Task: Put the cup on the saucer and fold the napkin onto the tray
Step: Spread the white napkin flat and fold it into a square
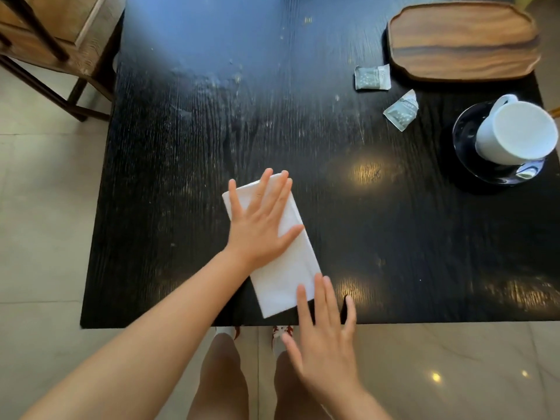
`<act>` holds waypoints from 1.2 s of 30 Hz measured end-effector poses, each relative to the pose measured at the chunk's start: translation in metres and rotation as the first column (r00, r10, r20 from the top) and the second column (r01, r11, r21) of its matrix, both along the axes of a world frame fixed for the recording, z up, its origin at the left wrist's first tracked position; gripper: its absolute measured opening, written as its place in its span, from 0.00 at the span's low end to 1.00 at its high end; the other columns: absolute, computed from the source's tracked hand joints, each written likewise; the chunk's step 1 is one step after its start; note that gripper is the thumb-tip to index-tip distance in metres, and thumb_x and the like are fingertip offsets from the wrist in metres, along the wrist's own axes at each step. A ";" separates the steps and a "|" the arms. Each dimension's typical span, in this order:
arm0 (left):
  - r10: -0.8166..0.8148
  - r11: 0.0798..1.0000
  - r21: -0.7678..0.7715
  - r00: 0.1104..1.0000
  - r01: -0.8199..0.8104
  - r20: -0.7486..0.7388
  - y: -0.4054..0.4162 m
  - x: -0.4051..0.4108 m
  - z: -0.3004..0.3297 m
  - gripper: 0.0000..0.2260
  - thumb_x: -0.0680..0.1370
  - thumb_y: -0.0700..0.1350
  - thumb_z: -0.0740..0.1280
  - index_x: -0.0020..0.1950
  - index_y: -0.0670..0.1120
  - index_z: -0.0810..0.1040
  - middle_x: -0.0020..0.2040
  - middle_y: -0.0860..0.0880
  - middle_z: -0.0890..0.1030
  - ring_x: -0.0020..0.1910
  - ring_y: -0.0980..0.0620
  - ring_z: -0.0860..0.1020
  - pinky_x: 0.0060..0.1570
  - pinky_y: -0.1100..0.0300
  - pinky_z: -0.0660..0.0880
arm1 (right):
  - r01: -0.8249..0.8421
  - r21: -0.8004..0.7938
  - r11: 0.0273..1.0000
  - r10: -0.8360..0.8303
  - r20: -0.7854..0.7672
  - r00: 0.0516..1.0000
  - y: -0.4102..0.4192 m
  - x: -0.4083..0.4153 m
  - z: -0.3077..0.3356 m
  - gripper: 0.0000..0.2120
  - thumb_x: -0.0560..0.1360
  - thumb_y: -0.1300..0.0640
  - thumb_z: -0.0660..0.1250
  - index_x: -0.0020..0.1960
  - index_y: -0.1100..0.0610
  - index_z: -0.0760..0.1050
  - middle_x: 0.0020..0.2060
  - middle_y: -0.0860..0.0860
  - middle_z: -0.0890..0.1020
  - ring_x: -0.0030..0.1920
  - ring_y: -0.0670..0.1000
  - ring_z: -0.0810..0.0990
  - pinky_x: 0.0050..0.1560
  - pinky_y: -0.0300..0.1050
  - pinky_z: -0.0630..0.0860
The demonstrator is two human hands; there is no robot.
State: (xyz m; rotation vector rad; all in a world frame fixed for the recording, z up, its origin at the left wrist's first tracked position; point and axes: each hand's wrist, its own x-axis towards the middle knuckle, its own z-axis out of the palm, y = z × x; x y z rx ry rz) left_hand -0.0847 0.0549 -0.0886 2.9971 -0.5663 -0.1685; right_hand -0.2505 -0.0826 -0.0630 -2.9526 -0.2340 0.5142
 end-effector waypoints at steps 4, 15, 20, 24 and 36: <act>-0.296 0.955 -0.020 0.955 0.296 -0.005 -0.005 0.013 -0.001 0.38 0.74 0.68 0.49 0.76 0.45 0.51 0.78 0.48 0.53 0.76 0.49 0.47 0.70 0.36 0.41 | -0.113 0.090 0.990 0.104 0.099 0.990 -0.013 -0.014 0.001 0.26 0.72 0.48 0.63 0.68 0.54 0.68 0.69 0.61 0.68 0.71 0.58 0.61 0.67 0.59 0.56; -0.319 0.948 -0.006 0.946 0.319 -0.054 -0.004 0.016 0.003 0.43 0.71 0.72 0.50 0.76 0.46 0.48 0.78 0.48 0.49 0.76 0.49 0.44 0.70 0.35 0.43 | -0.451 0.167 0.877 0.342 0.442 0.829 -0.051 0.032 -0.005 0.14 0.69 0.68 0.71 0.54 0.60 0.81 0.56 0.58 0.81 0.61 0.58 0.77 0.62 0.56 0.74; -0.242 0.944 -0.236 0.970 0.232 -0.016 0.014 -0.017 0.018 0.31 0.76 0.61 0.55 0.75 0.47 0.56 0.76 0.45 0.60 0.76 0.47 0.54 0.71 0.41 0.44 | -0.495 0.149 0.856 0.374 0.483 0.791 -0.049 0.043 -0.003 0.07 0.69 0.63 0.73 0.47 0.58 0.81 0.49 0.55 0.84 0.54 0.55 0.81 0.62 0.52 0.74; -0.256 0.911 -0.345 0.966 0.224 -0.047 0.062 -0.063 0.022 0.22 0.76 0.51 0.57 0.68 0.43 0.71 0.65 0.45 0.76 0.68 0.47 0.71 0.72 0.48 0.55 | -0.534 0.165 0.829 0.395 0.504 0.768 -0.051 0.050 0.000 0.03 0.71 0.63 0.71 0.44 0.58 0.82 0.46 0.53 0.85 0.51 0.53 0.82 0.58 0.48 0.77; -0.158 0.899 -0.405 0.986 0.167 0.056 0.066 -0.075 0.012 0.15 0.77 0.46 0.62 0.60 0.42 0.78 0.59 0.45 0.80 0.62 0.47 0.76 0.66 0.44 0.65 | -0.303 0.546 0.781 0.070 0.405 0.912 -0.047 0.059 0.020 0.08 0.72 0.60 0.69 0.49 0.60 0.80 0.47 0.53 0.84 0.54 0.49 0.80 0.57 0.41 0.76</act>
